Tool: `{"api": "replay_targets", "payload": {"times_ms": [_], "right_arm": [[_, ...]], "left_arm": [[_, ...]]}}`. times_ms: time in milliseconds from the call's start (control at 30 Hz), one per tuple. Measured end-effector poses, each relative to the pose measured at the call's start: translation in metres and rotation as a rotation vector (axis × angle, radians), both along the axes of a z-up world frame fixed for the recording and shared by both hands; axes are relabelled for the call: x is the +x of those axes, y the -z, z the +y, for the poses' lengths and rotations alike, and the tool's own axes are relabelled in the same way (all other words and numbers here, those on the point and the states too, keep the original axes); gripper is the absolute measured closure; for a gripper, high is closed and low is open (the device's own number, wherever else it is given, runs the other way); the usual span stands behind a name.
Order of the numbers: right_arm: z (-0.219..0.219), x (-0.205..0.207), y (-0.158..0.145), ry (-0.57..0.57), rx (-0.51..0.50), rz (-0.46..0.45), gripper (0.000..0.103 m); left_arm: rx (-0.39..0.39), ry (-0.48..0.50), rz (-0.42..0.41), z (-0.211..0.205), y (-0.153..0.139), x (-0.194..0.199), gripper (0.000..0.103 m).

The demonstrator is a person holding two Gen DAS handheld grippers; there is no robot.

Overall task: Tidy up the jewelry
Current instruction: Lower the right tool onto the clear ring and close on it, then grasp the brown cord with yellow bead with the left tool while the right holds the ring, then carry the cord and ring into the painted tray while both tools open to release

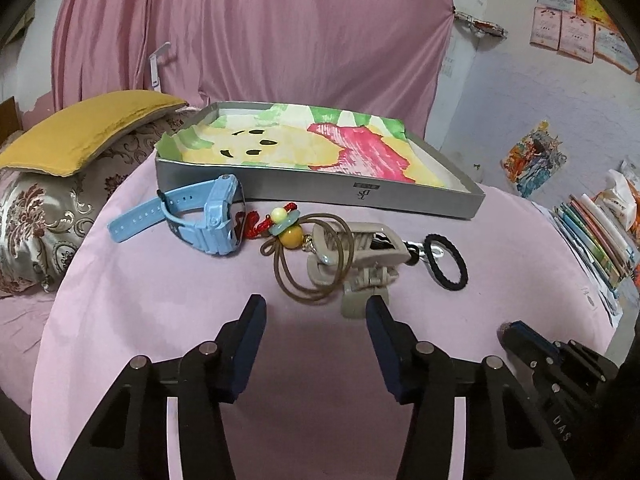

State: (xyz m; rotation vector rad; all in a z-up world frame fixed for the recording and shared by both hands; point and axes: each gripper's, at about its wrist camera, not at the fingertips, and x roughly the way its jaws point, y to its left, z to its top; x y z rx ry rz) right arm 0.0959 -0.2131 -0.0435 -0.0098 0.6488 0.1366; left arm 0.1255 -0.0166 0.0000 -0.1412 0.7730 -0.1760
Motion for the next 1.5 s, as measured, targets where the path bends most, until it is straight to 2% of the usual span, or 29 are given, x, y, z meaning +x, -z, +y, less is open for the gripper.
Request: {"api": "replay_targets", "payload": {"times_ms": [167,333,400,433,633,733,800,867,1167,1500], "right_arm": [[-0.004,-0.001,0.001,-0.004,0.026,-0.004,0.099],[-0.006,-0.001,0.002,0.007,0.037,-0.008,0.093],[-0.006,-0.002,0.003,-0.002,0.038,-0.012,0.079],[-0.005,-0.001,0.003,-0.001,0.036,-0.014,0.076],[-0.005,0.002,0.003,0.016,0.020,-0.014,0.075],[-0.003,0.003,0.003,0.019,-0.007,-0.008,0.078],[-0.003,0.004,0.002,0.032,-0.024,-0.004,0.089],[-0.007,0.005,0.001,0.041,-0.014,-0.001,0.096],[-0.004,-0.004,0.000,0.016,-0.019,-0.023,0.099],[-0.003,-0.013,-0.004,-0.006,-0.022,-0.054,0.099]], "left_arm": [[0.019,0.011,0.025,-0.002,0.003,0.012,0.062],[0.025,0.012,0.034,-0.002,0.005,0.019,0.070],[0.027,0.008,0.032,-0.001,0.005,0.020,0.074],[0.027,0.008,0.031,-0.001,0.005,0.021,0.075],[0.028,0.007,0.026,-0.001,0.005,0.023,0.095],[0.026,0.006,0.021,-0.001,0.005,0.023,0.099],[0.023,0.008,0.013,-0.001,0.004,0.022,0.100],[0.016,0.015,0.000,-0.002,0.003,0.018,0.100],[-0.004,0.072,-0.052,-0.013,-0.003,-0.007,0.100],[-0.019,0.106,-0.057,-0.021,-0.005,-0.025,0.100]]}}
